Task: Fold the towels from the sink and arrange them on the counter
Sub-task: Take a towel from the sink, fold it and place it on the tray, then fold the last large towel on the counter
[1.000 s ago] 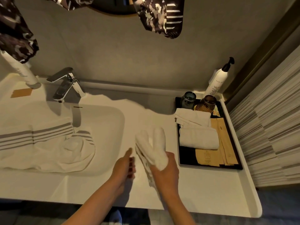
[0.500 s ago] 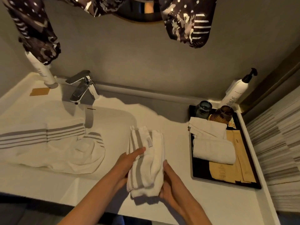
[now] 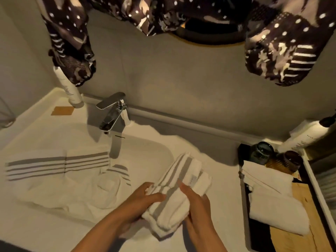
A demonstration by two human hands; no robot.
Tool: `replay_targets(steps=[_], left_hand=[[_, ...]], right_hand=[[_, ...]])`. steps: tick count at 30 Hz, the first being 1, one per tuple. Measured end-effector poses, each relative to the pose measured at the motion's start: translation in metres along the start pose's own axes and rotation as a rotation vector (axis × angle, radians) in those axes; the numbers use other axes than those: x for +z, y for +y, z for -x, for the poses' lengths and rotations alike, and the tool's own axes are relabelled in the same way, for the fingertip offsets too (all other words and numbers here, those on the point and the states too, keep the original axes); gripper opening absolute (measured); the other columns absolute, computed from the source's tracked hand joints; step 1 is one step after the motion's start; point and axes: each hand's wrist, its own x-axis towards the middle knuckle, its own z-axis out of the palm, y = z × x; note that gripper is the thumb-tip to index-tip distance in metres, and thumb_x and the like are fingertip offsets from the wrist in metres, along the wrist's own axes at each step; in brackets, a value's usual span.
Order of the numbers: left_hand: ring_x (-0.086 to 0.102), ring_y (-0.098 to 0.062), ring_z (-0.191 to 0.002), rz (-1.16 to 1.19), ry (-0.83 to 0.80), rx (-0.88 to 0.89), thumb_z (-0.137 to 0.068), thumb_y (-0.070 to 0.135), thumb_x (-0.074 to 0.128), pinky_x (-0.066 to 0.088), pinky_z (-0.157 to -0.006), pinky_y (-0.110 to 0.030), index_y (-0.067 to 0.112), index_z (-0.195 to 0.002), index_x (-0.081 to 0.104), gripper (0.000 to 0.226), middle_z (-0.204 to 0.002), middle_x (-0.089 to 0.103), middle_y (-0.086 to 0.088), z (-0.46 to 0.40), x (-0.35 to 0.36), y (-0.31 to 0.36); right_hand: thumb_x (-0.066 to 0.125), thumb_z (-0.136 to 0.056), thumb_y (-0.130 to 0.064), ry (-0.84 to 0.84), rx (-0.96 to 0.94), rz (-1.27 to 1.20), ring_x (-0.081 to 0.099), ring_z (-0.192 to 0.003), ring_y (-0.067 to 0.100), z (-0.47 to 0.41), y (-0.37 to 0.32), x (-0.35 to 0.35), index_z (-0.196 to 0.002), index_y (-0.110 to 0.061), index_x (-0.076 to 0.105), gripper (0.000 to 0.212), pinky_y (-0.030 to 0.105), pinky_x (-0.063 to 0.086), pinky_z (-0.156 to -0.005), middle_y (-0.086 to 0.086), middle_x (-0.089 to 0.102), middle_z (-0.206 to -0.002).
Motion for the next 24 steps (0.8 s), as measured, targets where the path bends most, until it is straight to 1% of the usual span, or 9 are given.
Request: replay_targets(steps=[3, 5, 8, 11, 13, 15, 17, 19, 24], left_hand=[[0.063, -0.018, -0.092, -0.195, 0.299, 0.206, -0.069, 0.033, 0.086, 0.048, -0.066, -0.026, 0.028, -0.117, 0.054, 0.057, -0.107, 0.062, 0.001, -0.034, -0.039, 0.051], [0.056, -0.018, -0.103, -0.285, 0.434, 0.362, -0.071, 0.034, 0.086, 0.047, -0.077, -0.028, 0.027, -0.119, 0.052, 0.059, -0.111, 0.056, 0.004, -0.067, -0.051, 0.089], [0.053, -0.014, -0.113, -0.38, 0.577, 0.628, -0.076, 0.035, 0.081, 0.041, -0.093, -0.026, 0.022, -0.123, 0.052, 0.058, -0.12, 0.056, 0.002, -0.113, -0.062, 0.138], [0.041, -0.023, -0.131, -0.893, 0.777, 0.931, -0.09, 0.025, 0.062, 0.035, -0.11, -0.036, 0.017, -0.134, 0.048, 0.046, -0.141, 0.044, -0.007, -0.143, -0.075, 0.141], [0.026, -0.03, -0.145, -1.361, 0.609, 0.871, -0.097, 0.026, 0.049, 0.025, -0.117, -0.049, 0.019, -0.139, 0.046, 0.043, -0.155, 0.032, -0.012, -0.158, -0.083, 0.119], [0.003, -0.029, -0.152, -1.561, 0.431, 0.681, -0.099, 0.025, 0.045, 0.008, -0.121, -0.05, 0.023, -0.15, 0.032, 0.053, -0.165, 0.007, -0.01, -0.167, -0.091, 0.098], [0.0, -0.027, -0.152, -1.529, 0.46, 0.748, -0.095, 0.019, 0.053, 0.001, -0.121, -0.047, 0.023, -0.151, 0.031, 0.061, -0.165, 0.005, -0.009, -0.166, -0.094, 0.09], [0.012, -0.028, -0.151, -1.45, 0.493, 0.924, -0.088, 0.015, 0.061, 0.005, -0.122, -0.046, 0.019, -0.144, 0.044, 0.059, -0.161, 0.023, -0.012, -0.156, -0.093, 0.086], [0.047, -0.02, -0.129, -1.122, 0.411, 1.114, -0.089, 0.014, 0.059, 0.038, -0.108, -0.039, 0.019, -0.115, 0.061, 0.027, -0.133, 0.054, -0.003, -0.114, -0.091, 0.047]], right_hand=[[0.08, -0.074, -0.02, -0.13, 0.009, -0.032, 0.07, -0.104, 0.032, -0.017, -0.007, 0.033, -0.123, -0.02, 0.064, 0.051, 0.056, 0.052, -0.095, 0.01, 0.072, -0.114], [0.085, -0.069, -0.024, -0.139, 0.013, -0.068, 0.067, -0.111, 0.029, -0.038, -0.014, 0.064, -0.13, -0.015, 0.059, 0.067, 0.051, 0.053, -0.096, 0.012, 0.068, -0.121], [0.07, -0.08, -0.001, -0.085, 0.066, -0.462, 0.066, -0.112, 0.031, -0.091, -0.028, 0.123, -0.133, -0.015, 0.058, 0.056, 0.05, 0.056, -0.088, 0.014, 0.068, -0.123], [0.066, -0.088, -0.005, -0.087, 0.083, -0.387, 0.071, -0.094, 0.028, -0.133, -0.034, 0.165, -0.131, -0.011, 0.059, 0.044, 0.037, 0.062, -0.069, 0.014, 0.071, -0.113], [0.068, -0.09, -0.017, -0.003, 0.138, -0.154, 0.064, -0.068, 0.02, -0.137, -0.029, 0.172, -0.123, -0.006, 0.061, 0.036, 0.025, 0.057, -0.051, 0.01, 0.065, -0.092], [0.066, -0.09, -0.02, 0.043, 0.204, 0.06, 0.062, -0.074, 0.021, -0.129, -0.017, 0.162, -0.113, -0.003, 0.062, 0.029, 0.033, 0.06, -0.066, 0.011, 0.06, -0.093], [0.063, -0.09, -0.016, 0.047, 0.226, 0.237, 0.066, -0.087, 0.028, -0.107, -0.008, 0.147, -0.101, -0.005, 0.065, 0.017, 0.047, 0.057, -0.087, 0.013, 0.066, -0.099], [0.06, -0.087, -0.015, 0.056, 0.1, 0.437, 0.069, -0.088, 0.033, -0.09, -0.002, 0.137, -0.091, -0.011, 0.068, 0.011, 0.052, 0.058, -0.084, 0.014, 0.071, -0.094], [0.057, -0.087, -0.018, 0.082, -0.463, 0.874, 0.063, -0.069, 0.008, -0.082, -0.006, 0.121, -0.075, -0.024, 0.064, 0.015, 0.035, 0.057, -0.071, -0.009, 0.068, -0.073]])
